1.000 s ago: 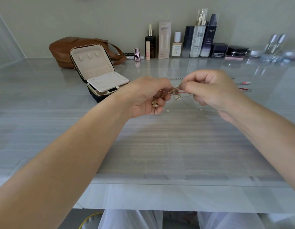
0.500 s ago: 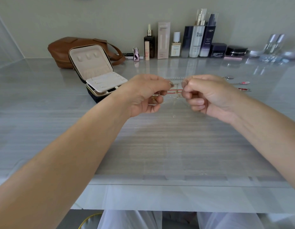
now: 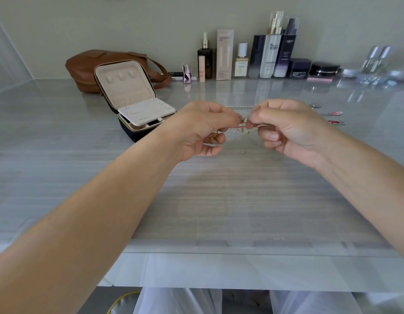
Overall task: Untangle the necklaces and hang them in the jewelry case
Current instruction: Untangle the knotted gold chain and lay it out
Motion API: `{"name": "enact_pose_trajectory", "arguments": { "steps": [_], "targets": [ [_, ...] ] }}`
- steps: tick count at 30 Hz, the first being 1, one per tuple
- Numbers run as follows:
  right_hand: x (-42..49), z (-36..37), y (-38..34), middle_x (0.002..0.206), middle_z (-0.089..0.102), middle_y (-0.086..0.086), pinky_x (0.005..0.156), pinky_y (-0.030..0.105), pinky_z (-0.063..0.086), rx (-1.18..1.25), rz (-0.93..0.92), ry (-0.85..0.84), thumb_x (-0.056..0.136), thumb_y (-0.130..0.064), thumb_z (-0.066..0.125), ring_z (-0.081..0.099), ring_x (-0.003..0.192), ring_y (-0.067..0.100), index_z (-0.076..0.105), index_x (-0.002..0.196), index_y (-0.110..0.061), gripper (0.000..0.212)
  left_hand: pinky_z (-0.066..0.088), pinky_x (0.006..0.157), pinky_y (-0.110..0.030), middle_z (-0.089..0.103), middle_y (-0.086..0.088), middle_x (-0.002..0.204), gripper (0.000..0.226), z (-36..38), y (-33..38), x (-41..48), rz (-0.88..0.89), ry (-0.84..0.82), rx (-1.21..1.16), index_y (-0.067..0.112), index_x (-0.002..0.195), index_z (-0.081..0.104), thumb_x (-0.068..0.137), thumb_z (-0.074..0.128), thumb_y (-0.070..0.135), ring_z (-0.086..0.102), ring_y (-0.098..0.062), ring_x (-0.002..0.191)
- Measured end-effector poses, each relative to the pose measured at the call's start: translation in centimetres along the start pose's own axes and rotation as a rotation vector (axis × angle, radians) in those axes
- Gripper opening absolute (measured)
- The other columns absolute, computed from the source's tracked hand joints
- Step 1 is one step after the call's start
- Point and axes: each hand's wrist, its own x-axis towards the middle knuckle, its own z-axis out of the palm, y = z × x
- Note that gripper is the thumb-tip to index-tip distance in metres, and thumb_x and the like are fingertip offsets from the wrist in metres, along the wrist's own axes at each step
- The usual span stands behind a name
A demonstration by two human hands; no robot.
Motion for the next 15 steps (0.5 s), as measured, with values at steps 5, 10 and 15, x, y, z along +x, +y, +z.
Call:
{"name": "enact_pose_trajectory", "arguments": {
  "steps": [5, 10, 15],
  "targets": [
    [0.18, -0.04, 0.17, 0.057, 0.057, 0.002, 0.039, 0.017, 0.019, 0.003, -0.002, 0.011, 0.081, 0.005, 0.053, 0.031, 0.035, 0.004, 0.058, 0.072, -0.010, 0.019, 0.050, 0.053, -0.024, 0.058, 0.003, 0.076, 0.007, -0.11, -0.01, 0.00, 0.017, 0.024, 0.025, 0.021, 0.076, 0.064, 0.082, 0.066, 0.018, 0.057, -0.006, 0.050],
    [0.09, 0.09, 0.37, 0.052, 0.053, -0.001, 0.041, 0.020, 0.020, -0.162, -0.025, 0.022, 0.078, 0.000, 0.062, 0.033, 0.038, 0.006, 0.063, 0.073, -0.008, 0.010, 0.053, 0.059, -0.028, 0.058, 0.003, 0.071, 0.007, -0.14, 0.14, -0.10, 0.022, 0.041, 0.000, 0.018, 0.077, 0.063, 0.084, 0.064, 0.017, 0.058, -0.009, 0.055],
    [0.04, 0.18, 0.49, 0.035, 0.041, -0.011, 0.044, 0.022, 0.018, -0.243, -0.065, 0.044, 0.079, -0.005, 0.064, 0.029, 0.035, 0.006, 0.063, 0.070, -0.010, 0.011, 0.053, 0.065, -0.031, 0.059, 0.003, 0.071, 0.010, -0.13, 0.07, -0.19, 0.023, 0.016, 0.057, 0.018, 0.073, 0.063, 0.082, 0.064, 0.013, 0.057, -0.010, 0.057]
  ]
}}
